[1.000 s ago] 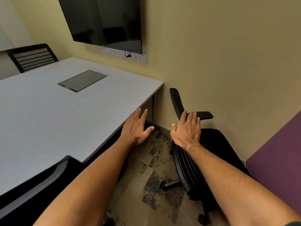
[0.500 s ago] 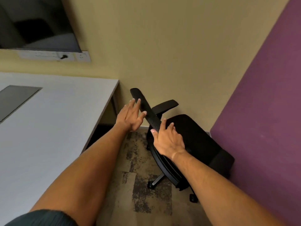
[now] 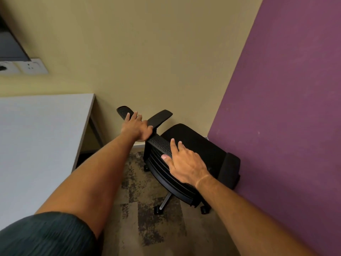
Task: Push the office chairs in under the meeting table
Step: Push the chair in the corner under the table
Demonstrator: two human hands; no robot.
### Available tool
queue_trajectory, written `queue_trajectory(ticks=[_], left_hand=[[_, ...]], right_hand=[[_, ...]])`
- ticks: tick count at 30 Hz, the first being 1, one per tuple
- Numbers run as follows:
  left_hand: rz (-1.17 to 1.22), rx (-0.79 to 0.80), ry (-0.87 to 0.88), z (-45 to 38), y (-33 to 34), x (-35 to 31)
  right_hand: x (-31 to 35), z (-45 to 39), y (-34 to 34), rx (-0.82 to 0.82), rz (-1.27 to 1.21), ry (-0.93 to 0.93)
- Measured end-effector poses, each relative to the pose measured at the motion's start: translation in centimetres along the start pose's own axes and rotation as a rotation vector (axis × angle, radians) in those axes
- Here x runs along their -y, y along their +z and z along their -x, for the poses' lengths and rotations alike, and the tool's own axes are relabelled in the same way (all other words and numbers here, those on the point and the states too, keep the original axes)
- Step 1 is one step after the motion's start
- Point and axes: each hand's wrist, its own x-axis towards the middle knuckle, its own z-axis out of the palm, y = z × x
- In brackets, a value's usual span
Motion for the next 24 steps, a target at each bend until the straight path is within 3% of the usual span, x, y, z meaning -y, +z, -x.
queue_trajectory(ticks=[7, 24], left_hand=[[0.048, 0.020, -0.060, 3.8, 1.2, -0.1], [0.029, -0.034, -0.269, 12.7, 1.9, -6.9]], right_hand=[[0.6, 1.9, 1.0, -0.002, 0.028, -0.043], [-6.8, 6.3, -0.7, -0.009, 0.162, -0.315]])
